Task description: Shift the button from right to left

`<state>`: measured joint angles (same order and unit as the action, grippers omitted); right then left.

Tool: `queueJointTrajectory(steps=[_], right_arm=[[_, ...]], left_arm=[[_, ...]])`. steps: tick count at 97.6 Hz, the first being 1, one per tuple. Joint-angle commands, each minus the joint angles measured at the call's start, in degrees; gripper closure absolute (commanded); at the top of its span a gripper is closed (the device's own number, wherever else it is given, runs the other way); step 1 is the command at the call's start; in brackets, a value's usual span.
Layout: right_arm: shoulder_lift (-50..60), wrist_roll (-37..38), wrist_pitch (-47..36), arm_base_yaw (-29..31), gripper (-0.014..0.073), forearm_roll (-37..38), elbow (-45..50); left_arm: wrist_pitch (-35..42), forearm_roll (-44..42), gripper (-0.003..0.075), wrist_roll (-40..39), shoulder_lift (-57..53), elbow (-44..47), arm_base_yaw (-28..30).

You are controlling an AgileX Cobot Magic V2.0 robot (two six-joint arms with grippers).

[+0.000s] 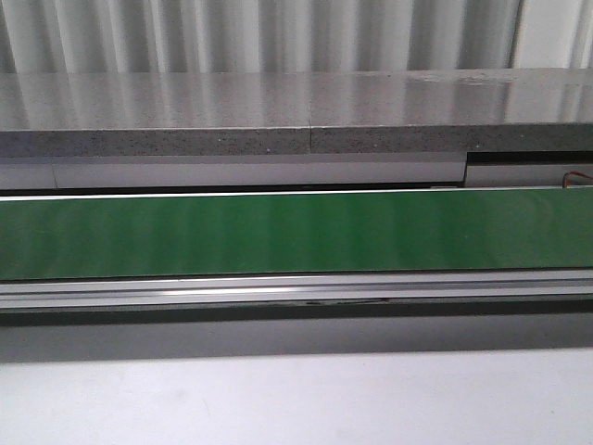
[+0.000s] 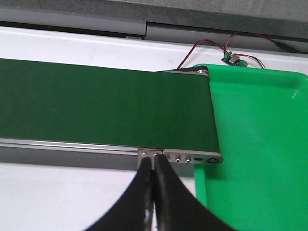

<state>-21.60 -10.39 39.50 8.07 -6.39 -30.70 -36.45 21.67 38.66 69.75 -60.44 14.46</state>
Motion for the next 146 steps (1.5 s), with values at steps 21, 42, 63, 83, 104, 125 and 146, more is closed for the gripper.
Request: queueJointTrajectory(steps=[21,42,63,83,104,125,146], right_arm=[[-0.15,-0.04,-3.74,0.26,0.0662,0.10,-1.39],[-0.15,-0.04,-3.74,0.26,0.0662,0.10,-1.39],[-0.15,-0.04,-3.74,0.26,0.0662,0.10,-1.39],[-0.15,-0.04,-3.74,0.26,0.0662,0.10,-1.39],[-0.15,-0.04,-3.74,0.26,0.0662,0.10,-1.39],[-0.15,-0.04,-3.74,0.26,0.0662,0.10,-1.39],[-0.15,-0.04,-3.74,0.26,0.0662,0.10,-1.39]], left_arm=[[10.64,6.75,0.0153,-0.50,-18.92,10.86,-3.94],[16.82,11.54,0.0163,-0.50,-31.19,21.09,-4.18],[17.07,13.77,0.0416,-0.50,-39.27,26.53,-4.18],[16.51,14.20,0.0737,-0.50,-41.42,27.63,-4.18],[16.19,14.20,0.0740,-0.50,-41.42,27.63,-4.18],[16.19,14.20,0.0740,-0.50,-41.42,27.63,-4.18],[16.19,14.20,0.0740,-0.50,-41.42,27.63,-4.18]])
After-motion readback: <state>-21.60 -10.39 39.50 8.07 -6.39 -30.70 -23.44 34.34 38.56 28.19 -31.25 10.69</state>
